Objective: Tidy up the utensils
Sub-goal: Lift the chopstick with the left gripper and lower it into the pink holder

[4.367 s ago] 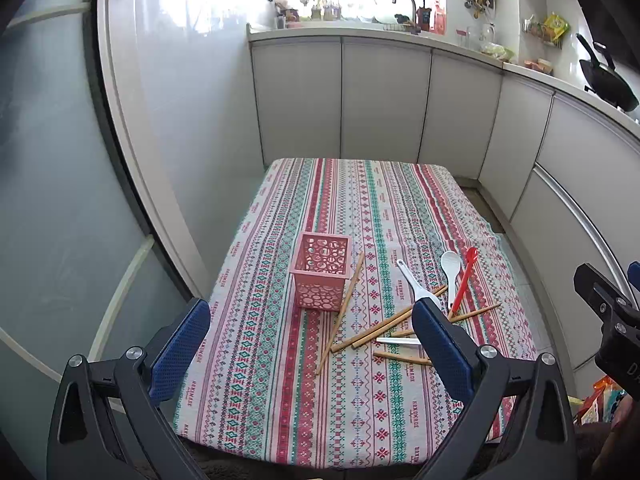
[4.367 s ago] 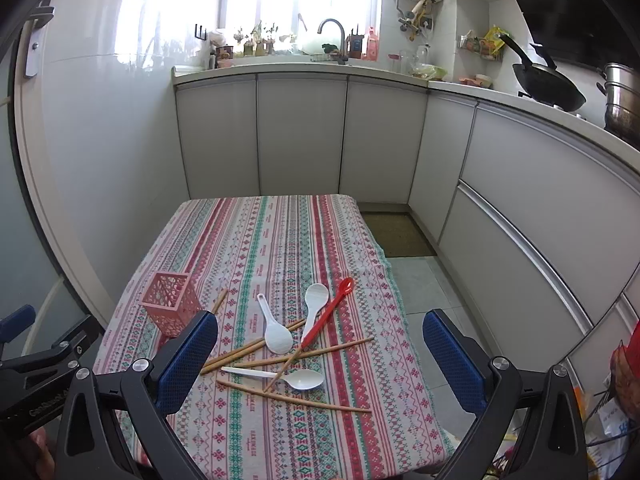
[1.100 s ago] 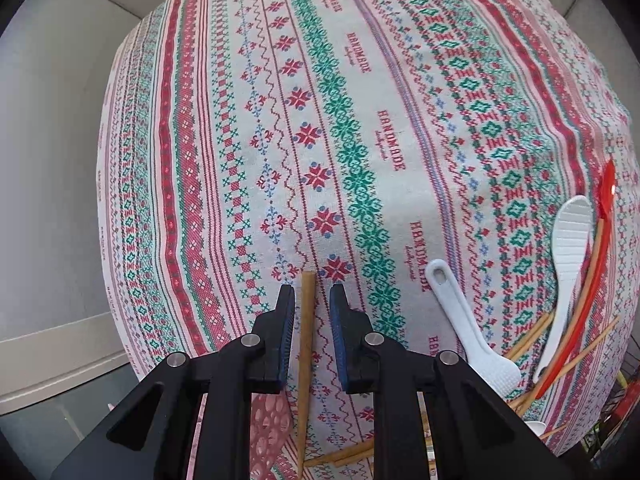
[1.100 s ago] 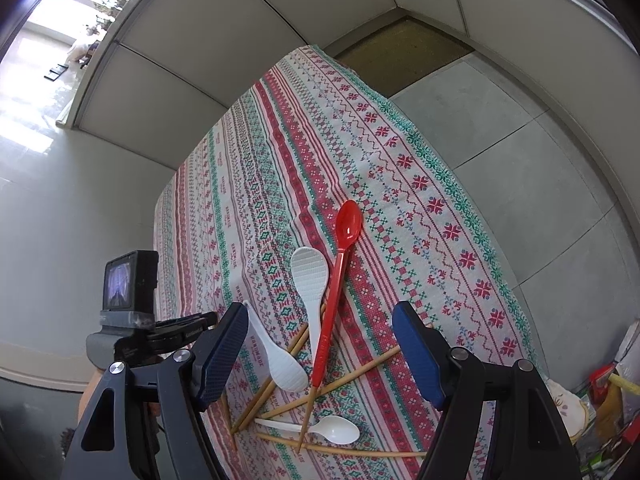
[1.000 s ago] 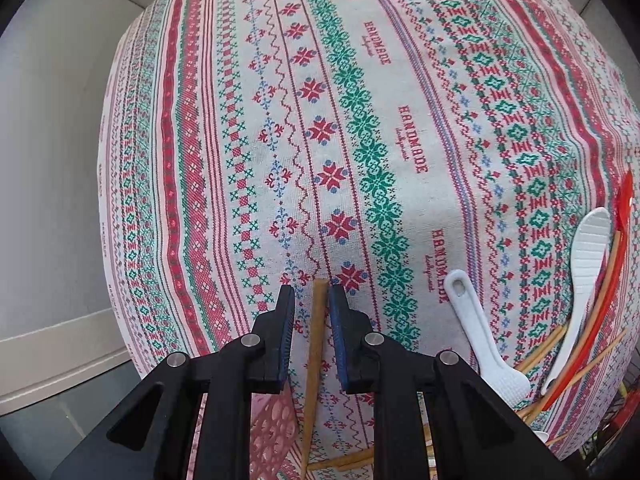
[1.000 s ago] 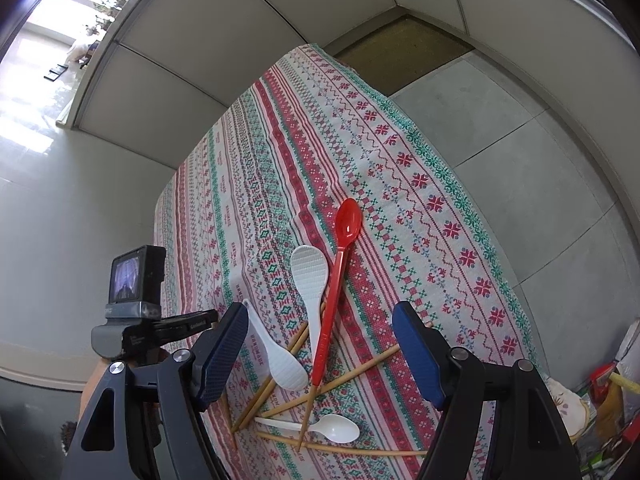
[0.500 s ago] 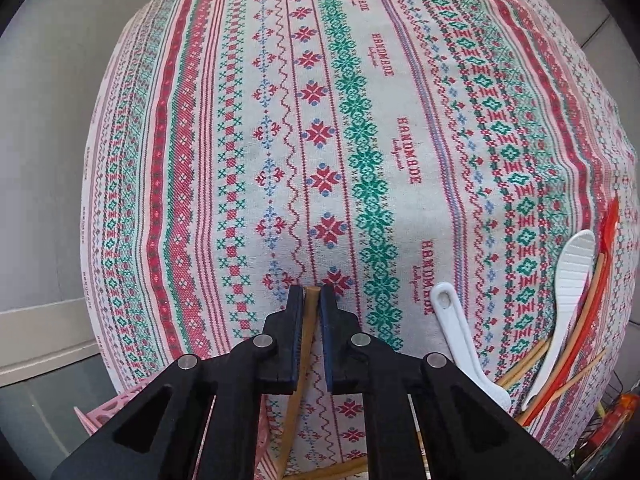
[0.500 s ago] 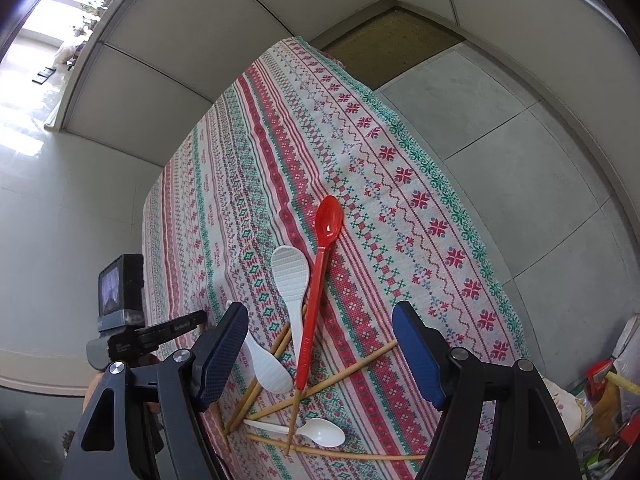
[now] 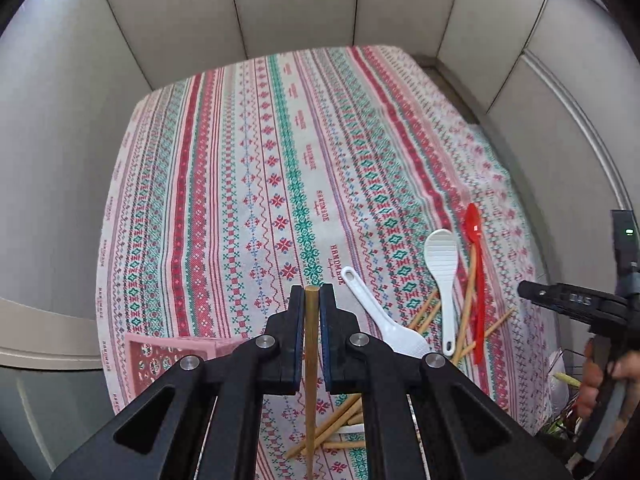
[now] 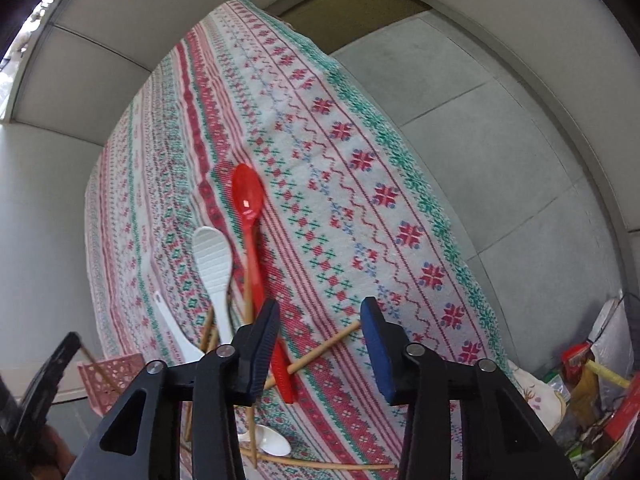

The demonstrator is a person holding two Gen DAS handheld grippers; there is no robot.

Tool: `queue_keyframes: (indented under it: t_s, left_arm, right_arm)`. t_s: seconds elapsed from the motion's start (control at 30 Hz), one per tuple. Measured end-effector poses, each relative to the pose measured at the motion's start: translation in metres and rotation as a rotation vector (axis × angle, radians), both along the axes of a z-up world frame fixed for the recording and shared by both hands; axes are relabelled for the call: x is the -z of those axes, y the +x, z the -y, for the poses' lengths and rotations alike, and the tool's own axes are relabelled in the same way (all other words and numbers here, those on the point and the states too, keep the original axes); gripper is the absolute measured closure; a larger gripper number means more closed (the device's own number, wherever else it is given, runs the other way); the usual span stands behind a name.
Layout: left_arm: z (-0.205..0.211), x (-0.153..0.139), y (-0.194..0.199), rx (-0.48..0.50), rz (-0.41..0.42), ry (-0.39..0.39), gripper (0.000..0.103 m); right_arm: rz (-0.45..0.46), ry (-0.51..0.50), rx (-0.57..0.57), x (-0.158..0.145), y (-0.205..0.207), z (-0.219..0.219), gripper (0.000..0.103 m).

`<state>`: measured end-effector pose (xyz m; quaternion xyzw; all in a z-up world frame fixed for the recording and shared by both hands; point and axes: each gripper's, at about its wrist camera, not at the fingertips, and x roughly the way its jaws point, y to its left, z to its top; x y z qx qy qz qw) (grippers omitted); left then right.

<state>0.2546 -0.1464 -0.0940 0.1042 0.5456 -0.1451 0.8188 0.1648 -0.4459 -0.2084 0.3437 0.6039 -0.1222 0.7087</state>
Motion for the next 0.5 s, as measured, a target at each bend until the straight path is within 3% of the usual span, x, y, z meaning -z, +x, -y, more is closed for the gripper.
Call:
queue_keyframes:
  t_s: [0.2, 0.3, 0.4, 0.5]
  left_arm:
    - [-0.029, -0.036, -0.046, 0.033, 0.113, -0.114, 0.096]
    - [-0.049, -0.04, -0.066, 0.024, 0.152, -0.186, 0.096]
    - [-0.068, -0.035, -0.075, -0.005, 0.147, -0.277, 0.096]
    - [-0.077, -0.034, -0.079, -0.006, 0.142, -0.301, 0.096]
  right_arm:
    - [-0.057, 0.06, 0.041, 0.024, -0.005, -0.001, 0.079]
    - [-0.061, -0.027, 0.036, 0.018, -0.003, -0.012, 0.08]
    - [-0.082, -0.178, -0.006, 0.013, 0.004, -0.036, 0.08]
    - [-0.089, -0.303, -0.027, 0.01, 0.01, -0.057, 0.08]
